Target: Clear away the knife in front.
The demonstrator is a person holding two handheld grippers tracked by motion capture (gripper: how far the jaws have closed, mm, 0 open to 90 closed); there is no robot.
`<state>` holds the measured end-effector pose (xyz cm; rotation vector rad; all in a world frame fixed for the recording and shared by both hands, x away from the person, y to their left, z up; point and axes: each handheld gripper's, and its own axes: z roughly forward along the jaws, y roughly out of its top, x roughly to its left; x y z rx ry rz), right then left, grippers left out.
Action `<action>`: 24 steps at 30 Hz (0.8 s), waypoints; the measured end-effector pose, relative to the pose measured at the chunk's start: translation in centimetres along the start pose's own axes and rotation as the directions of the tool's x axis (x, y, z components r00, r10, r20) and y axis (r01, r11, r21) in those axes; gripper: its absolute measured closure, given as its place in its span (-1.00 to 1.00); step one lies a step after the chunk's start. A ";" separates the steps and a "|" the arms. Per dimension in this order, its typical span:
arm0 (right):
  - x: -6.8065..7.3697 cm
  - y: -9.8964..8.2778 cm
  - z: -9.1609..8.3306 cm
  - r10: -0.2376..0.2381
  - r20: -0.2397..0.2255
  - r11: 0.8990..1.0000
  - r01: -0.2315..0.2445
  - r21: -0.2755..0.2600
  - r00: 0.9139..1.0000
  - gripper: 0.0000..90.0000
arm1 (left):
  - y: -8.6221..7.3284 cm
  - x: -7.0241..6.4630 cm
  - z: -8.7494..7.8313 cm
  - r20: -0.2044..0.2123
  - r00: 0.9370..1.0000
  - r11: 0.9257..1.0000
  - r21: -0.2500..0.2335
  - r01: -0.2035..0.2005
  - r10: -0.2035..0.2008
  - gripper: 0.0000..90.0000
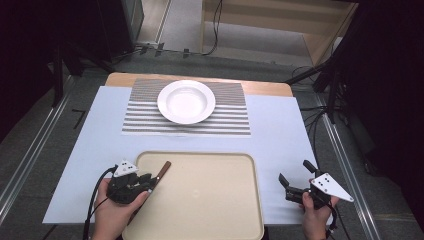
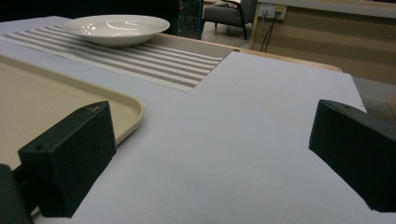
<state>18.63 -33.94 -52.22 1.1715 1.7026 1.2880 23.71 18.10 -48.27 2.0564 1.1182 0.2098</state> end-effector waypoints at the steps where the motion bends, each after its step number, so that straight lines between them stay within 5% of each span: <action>1: 0.0 0.0 0.0 -0.001 0.000 1.000 0.001 0.001 1.000 -1.00 | 0.2 -0.2 0.2 0.023 1.000 1.000 0.015 -0.018 0.017 0.84; 4: 0.0 0.0 0.0 -0.001 0.002 1.000 0.001 0.001 1.000 -1.00 | 0.4 -0.8 0.9 0.052 0.997 0.997 0.046 -0.066 0.064 0.99; 9: 0.0 0.0 0.0 0.000 0.003 1.000 0.000 0.001 1.000 -1.00 | 0.3 -0.9 1.7 0.034 0.995 0.992 0.089 -0.094 0.091 0.99; 24: 0.0 0.0 0.0 -0.003 0.003 1.000 0.003 0.002 1.000 -1.00 | -0.5 1.7 0.7 0.007 0.999 0.996 0.078 -0.041 0.041 0.99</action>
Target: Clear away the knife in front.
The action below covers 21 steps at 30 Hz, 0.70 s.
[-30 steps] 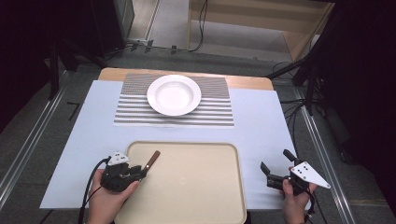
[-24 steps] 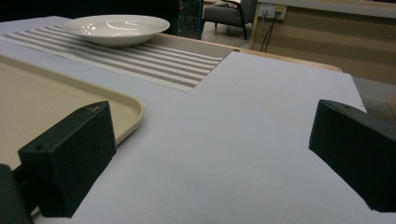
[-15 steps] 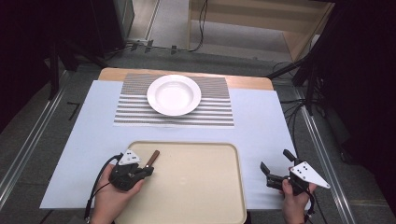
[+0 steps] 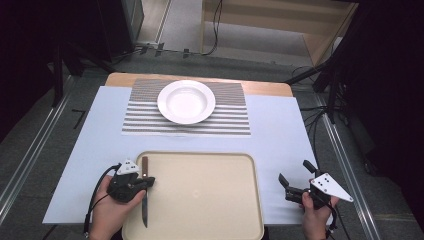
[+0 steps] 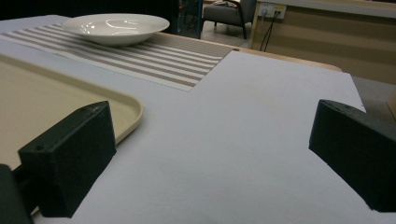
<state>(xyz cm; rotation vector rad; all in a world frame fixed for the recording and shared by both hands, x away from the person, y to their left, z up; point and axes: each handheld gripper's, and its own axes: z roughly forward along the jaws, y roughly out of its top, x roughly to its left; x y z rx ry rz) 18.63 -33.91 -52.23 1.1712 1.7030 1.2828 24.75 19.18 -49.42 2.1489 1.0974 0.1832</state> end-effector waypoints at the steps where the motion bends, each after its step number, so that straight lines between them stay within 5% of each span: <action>1: 0.0 0.0 0.0 0.000 0.000 1.000 0.000 0.000 1.000 -1.00 | 0.0 0.1 -0.1 -0.002 1.000 1.000 -0.001 0.002 -0.002 0.99; 21: 0.0 0.0 0.0 -0.007 -0.004 1.000 0.007 -0.001 1.000 -1.00 | -0.9 1.9 -0.7 0.011 1.000 0.999 -0.046 0.016 -0.015 0.92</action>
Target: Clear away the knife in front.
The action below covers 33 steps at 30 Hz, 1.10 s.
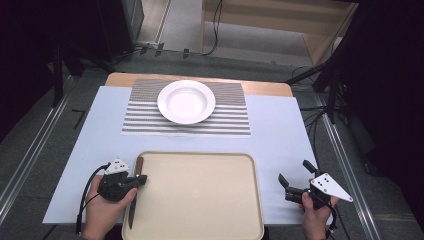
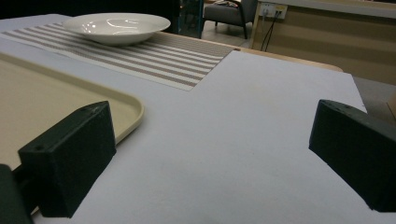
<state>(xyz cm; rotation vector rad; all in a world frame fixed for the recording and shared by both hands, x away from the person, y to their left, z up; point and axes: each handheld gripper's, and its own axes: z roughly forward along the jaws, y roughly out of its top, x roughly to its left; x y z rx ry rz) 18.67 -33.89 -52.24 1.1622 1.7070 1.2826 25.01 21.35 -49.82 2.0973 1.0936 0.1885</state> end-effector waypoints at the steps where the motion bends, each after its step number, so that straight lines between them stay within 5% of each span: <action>1: 0.0 0.0 0.0 0.000 0.000 1.000 0.000 0.000 1.000 -1.00 | 0.0 0.0 0.0 0.003 1.000 1.000 -0.010 -0.005 0.005 0.86; 9: 0.0 0.0 0.0 0.000 -0.001 1.000 0.000 0.001 1.000 -1.00 | 0.3 -0.2 -1.2 0.036 0.998 0.993 -0.113 -0.042 0.046 0.28; 17: 0.0 0.0 0.0 -0.003 -0.001 1.000 0.003 0.001 1.000 -1.00 | 0.4 -0.3 -2.4 0.053 0.996 0.971 -0.233 -0.062 0.076 -0.29; 20: 0.0 0.0 0.0 -0.001 -0.001 1.000 0.001 0.001 1.000 -1.00 | 0.4 -0.1 -2.9 0.041 0.997 0.962 -0.267 -0.059 0.072 -0.77; 23: 0.0 0.0 0.0 -0.002 -0.001 1.000 0.002 0.001 1.000 -1.00 | 0.3 0.2 -3.3 0.044 0.997 0.954 -0.295 -0.054 0.070 -0.99; 28: 0.0 0.0 0.0 -0.002 -0.001 1.000 0.002 0.001 1.000 -1.00 | 0.2 0.7 -4.2 0.058 0.996 0.937 -0.347 -0.050 0.075 -1.00; 33: 0.0 0.0 0.0 -0.002 0.000 1.000 0.002 0.002 1.000 -1.00 | 0.0 1.2 -4.7 0.039 0.997 0.933 -0.357 -0.046 0.064 -1.00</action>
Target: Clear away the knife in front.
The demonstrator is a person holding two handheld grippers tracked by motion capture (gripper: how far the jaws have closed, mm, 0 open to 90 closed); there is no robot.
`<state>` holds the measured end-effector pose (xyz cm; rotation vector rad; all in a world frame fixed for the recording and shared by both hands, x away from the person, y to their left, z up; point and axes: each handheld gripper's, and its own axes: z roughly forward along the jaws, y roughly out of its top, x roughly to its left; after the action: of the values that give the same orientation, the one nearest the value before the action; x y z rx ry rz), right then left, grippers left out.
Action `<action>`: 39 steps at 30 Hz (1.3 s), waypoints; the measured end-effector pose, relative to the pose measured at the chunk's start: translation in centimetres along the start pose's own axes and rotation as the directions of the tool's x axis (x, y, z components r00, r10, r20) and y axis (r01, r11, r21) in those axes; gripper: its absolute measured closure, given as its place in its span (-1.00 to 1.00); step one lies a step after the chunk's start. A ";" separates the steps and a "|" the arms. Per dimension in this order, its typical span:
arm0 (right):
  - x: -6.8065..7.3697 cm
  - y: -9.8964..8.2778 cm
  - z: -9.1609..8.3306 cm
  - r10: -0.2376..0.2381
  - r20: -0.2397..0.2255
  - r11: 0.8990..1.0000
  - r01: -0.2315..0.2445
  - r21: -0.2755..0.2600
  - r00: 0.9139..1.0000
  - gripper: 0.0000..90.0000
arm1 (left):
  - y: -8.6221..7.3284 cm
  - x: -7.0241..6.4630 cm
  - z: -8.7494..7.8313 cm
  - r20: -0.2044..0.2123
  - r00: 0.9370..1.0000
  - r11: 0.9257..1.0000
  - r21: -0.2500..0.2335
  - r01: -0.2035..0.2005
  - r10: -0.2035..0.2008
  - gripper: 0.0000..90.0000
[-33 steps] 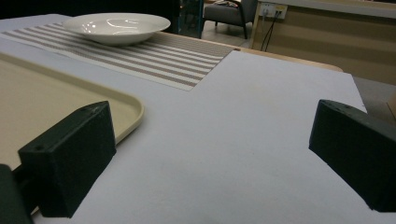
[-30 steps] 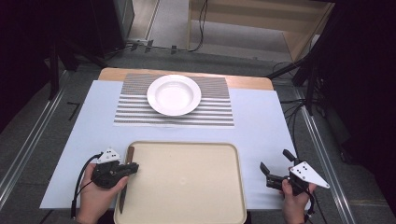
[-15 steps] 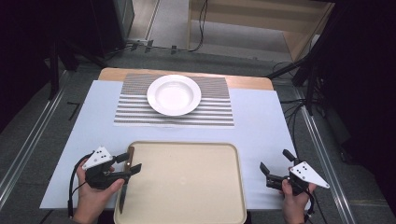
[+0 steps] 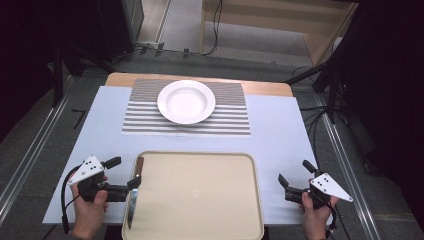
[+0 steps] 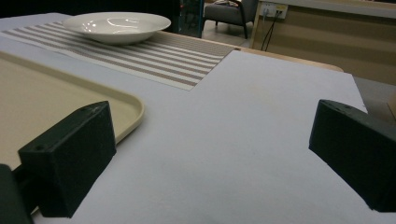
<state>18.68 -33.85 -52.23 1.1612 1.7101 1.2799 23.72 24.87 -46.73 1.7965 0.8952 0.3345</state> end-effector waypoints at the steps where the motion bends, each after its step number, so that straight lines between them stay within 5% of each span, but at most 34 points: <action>1: 0.0 0.0 0.0 0.000 0.001 1.000 0.000 0.000 1.000 -1.00 | 0.0 0.1 -0.1 -0.007 1.000 1.000 -0.003 -0.005 0.005 -1.00; 39: -0.1 0.0 0.0 0.003 0.001 1.000 -0.003 0.001 1.000 -1.00 | -1.6 5.7 -5.2 -0.154 0.987 0.996 -0.081 0.025 -0.038 -1.00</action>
<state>18.68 -33.91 -52.22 1.1652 1.7083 1.2804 23.77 32.79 -47.10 1.6995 1.0046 0.4884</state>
